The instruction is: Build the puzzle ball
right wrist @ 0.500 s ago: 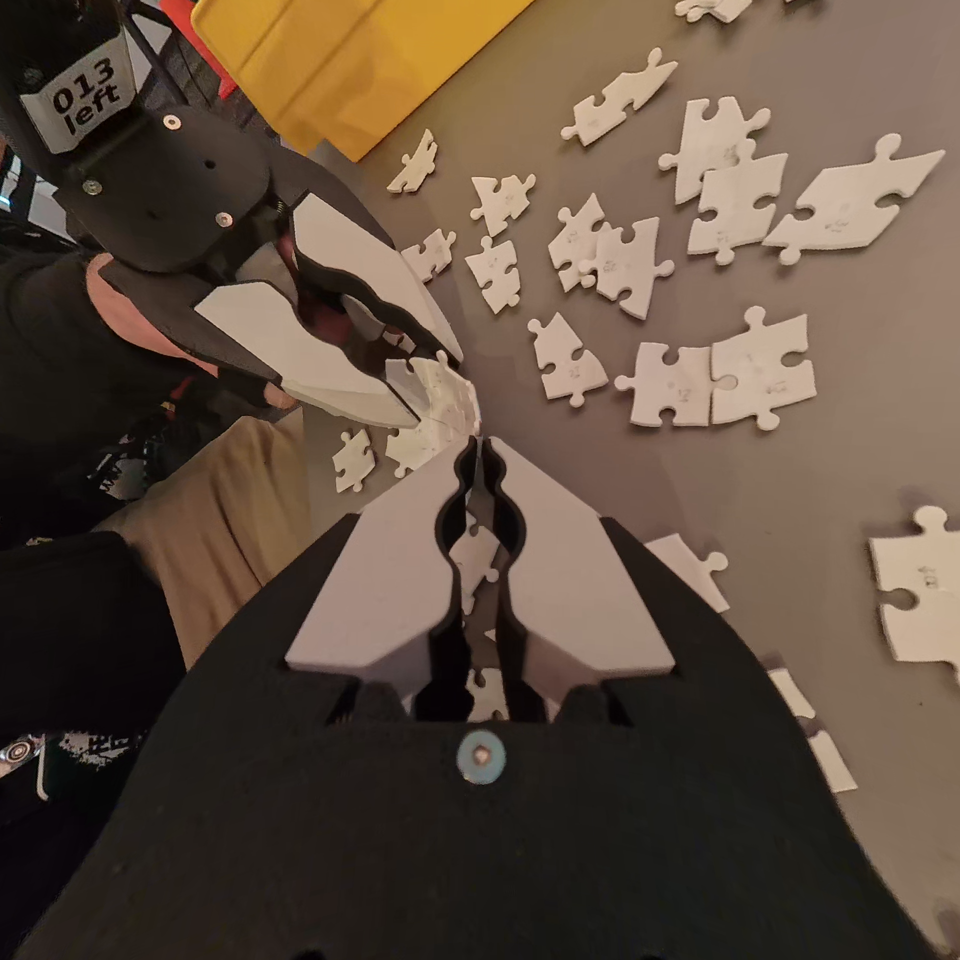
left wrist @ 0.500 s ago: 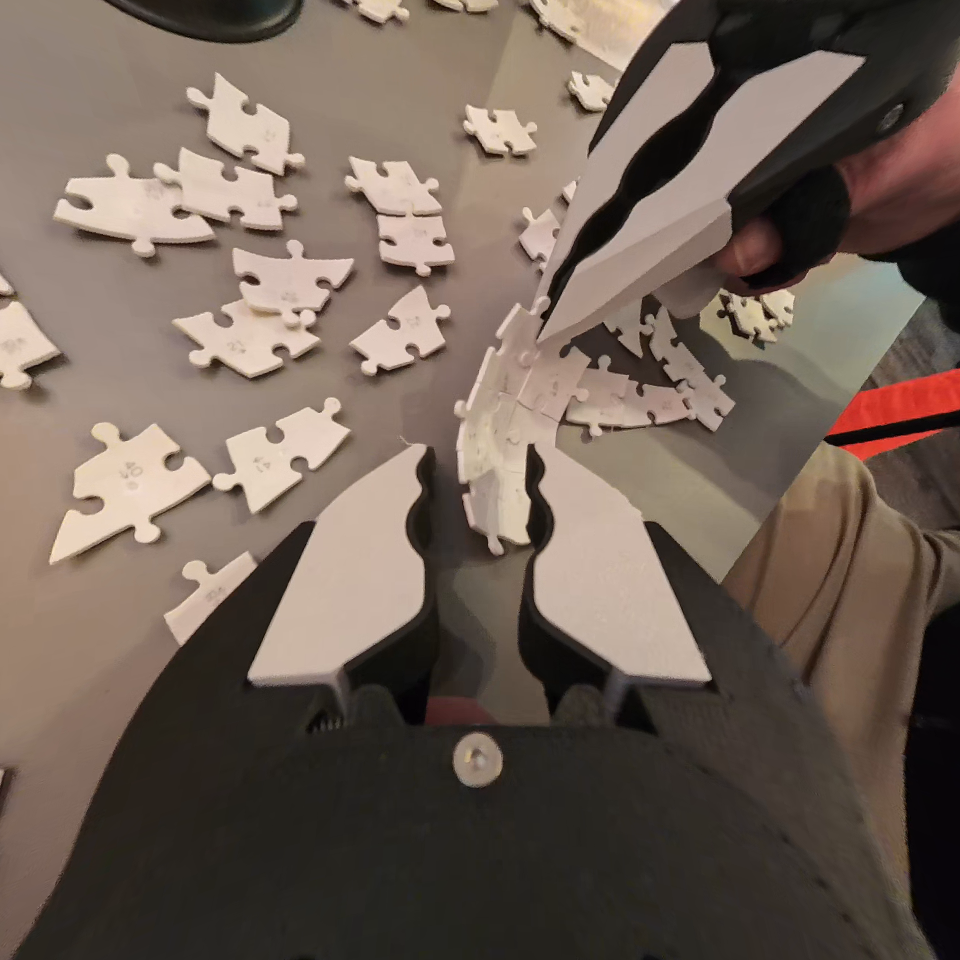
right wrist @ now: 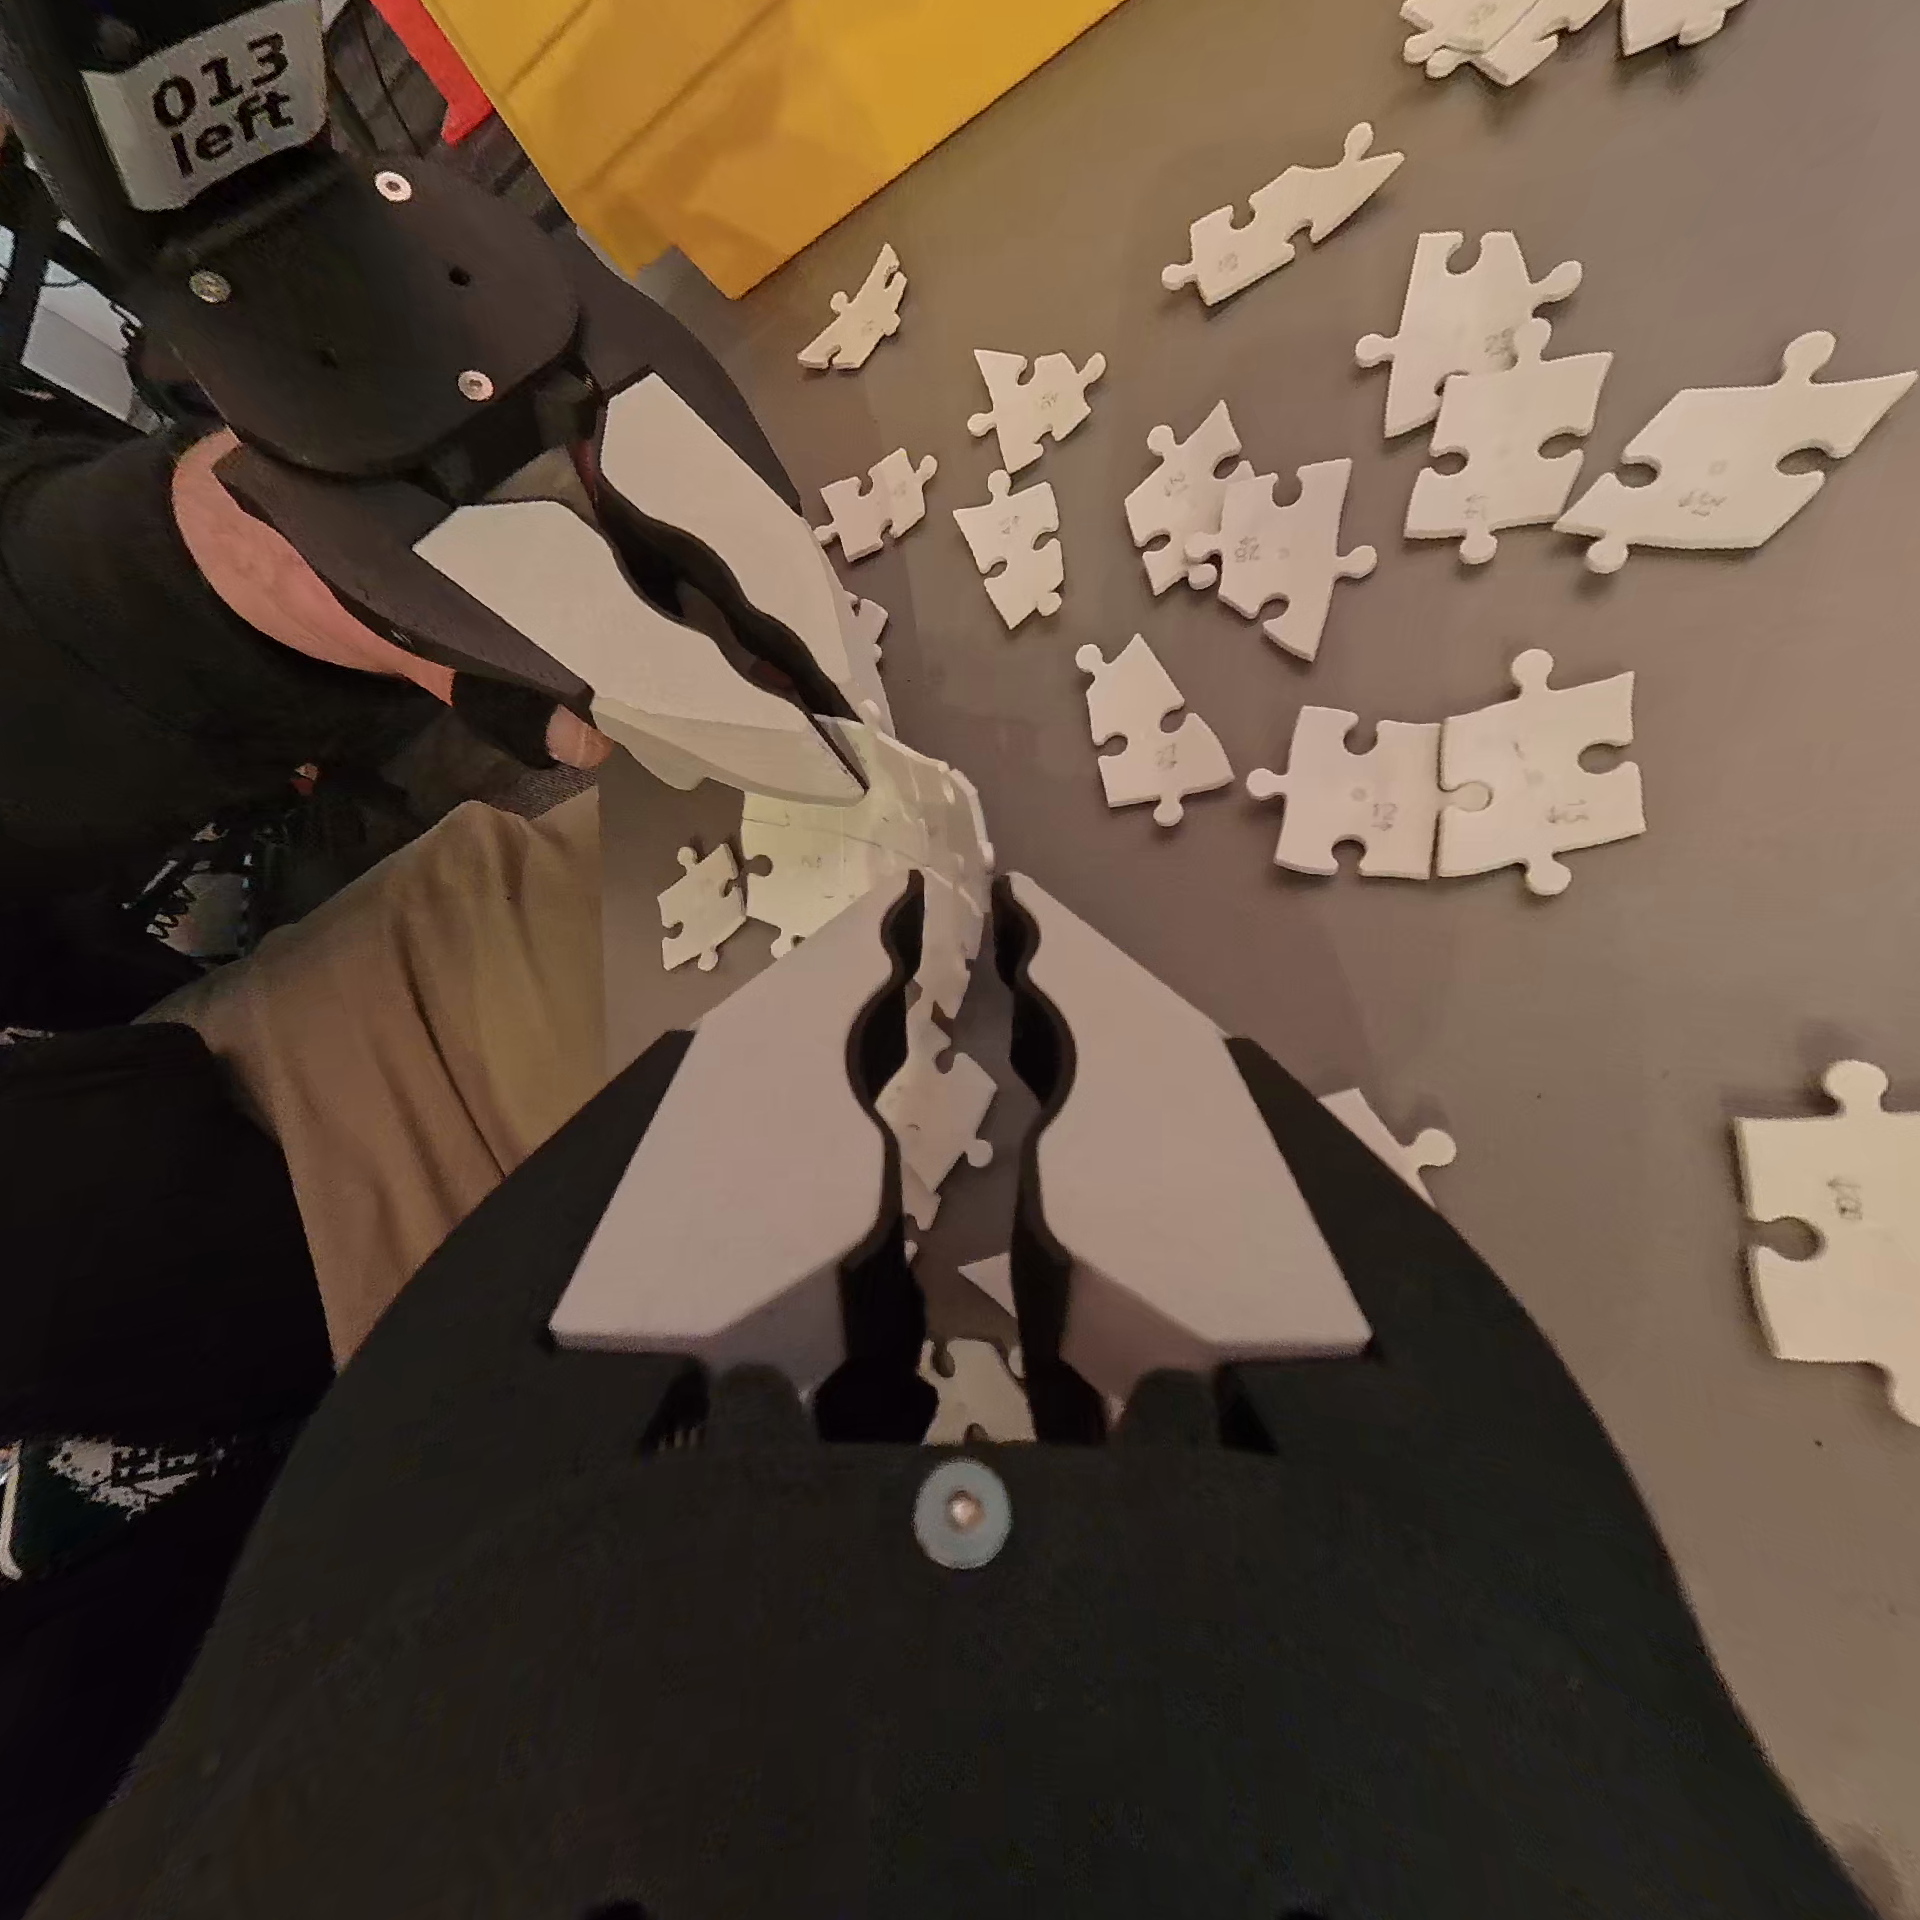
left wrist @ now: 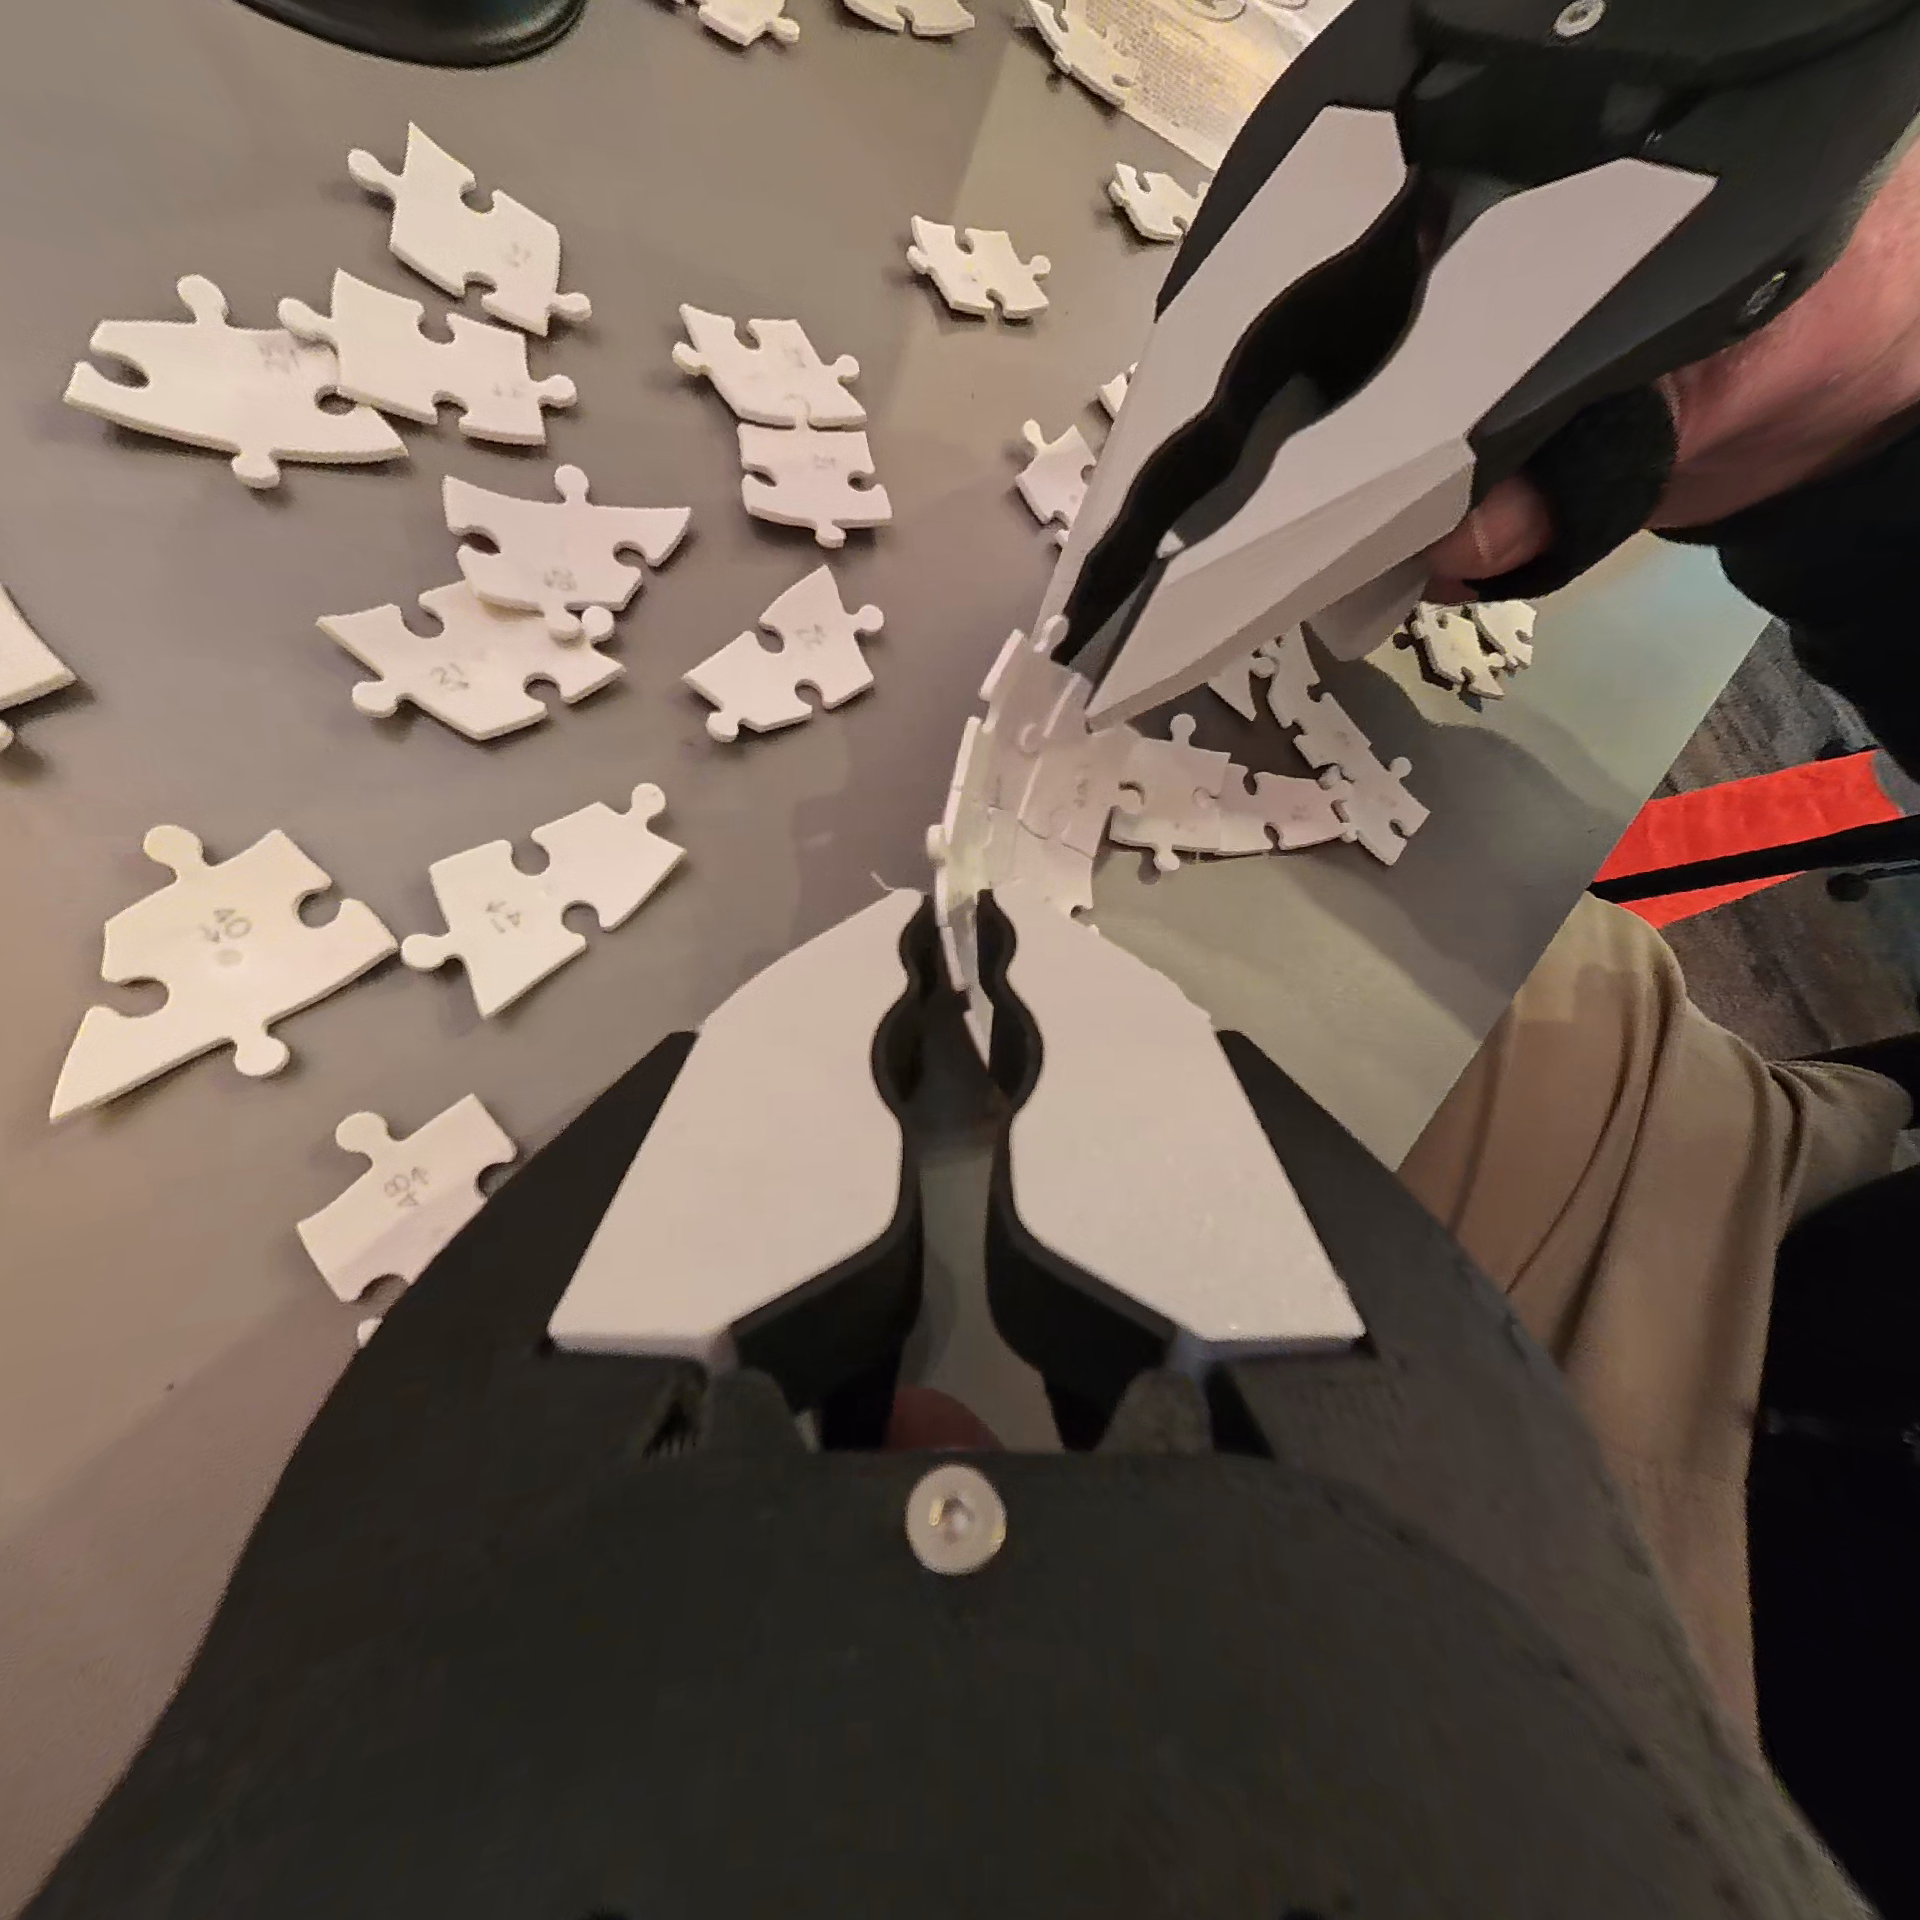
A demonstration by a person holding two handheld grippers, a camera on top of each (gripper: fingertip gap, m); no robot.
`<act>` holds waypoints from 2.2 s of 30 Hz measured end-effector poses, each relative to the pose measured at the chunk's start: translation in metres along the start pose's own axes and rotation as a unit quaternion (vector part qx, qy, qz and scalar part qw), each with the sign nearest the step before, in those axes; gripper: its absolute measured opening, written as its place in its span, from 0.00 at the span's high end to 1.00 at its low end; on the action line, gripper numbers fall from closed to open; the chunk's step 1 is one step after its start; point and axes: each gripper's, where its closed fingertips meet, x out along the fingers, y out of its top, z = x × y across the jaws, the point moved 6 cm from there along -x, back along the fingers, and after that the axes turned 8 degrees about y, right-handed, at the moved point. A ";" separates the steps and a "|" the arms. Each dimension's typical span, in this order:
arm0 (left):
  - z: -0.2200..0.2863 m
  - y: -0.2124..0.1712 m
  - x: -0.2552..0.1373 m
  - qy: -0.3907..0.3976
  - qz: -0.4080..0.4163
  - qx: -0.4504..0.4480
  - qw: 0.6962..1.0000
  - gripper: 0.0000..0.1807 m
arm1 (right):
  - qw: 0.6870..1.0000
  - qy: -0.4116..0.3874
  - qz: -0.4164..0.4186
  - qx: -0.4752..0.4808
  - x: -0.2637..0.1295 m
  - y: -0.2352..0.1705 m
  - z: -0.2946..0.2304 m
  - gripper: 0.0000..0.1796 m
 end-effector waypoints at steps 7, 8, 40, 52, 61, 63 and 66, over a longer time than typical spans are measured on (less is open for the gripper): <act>0.002 0.001 -0.001 -0.011 0.008 0.001 1.000 0.97 | 1.000 -0.005 -0.016 -0.001 0.009 -0.005 0.002 0.97; 0.002 0.001 -0.001 -0.012 0.008 0.002 1.000 0.97 | 1.000 -0.004 -0.015 -0.001 0.010 -0.005 0.003 0.97; 0.018 0.001 -0.008 -0.047 0.003 0.096 0.994 0.96 | 0.994 0.048 -0.037 -0.093 0.011 0.000 -0.025 1.00; 0.018 0.002 -0.010 -0.069 0.015 0.073 0.995 0.98 | 0.991 0.042 -0.030 -0.122 0.010 0.002 -0.028 0.99; 0.020 0.001 -0.013 -0.095 0.021 0.071 0.993 0.98 | 0.984 0.042 -0.044 -0.167 0.009 0.003 -0.035 1.00; 0.021 0.002 -0.014 -0.099 0.026 0.073 0.992 0.98 | 0.983 0.041 -0.048 -0.175 0.008 0.003 -0.037 1.00; 0.022 0.001 -0.014 -0.101 0.027 0.083 0.991 0.98 | 0.980 0.036 -0.056 -0.188 0.008 0.003 -0.040 1.00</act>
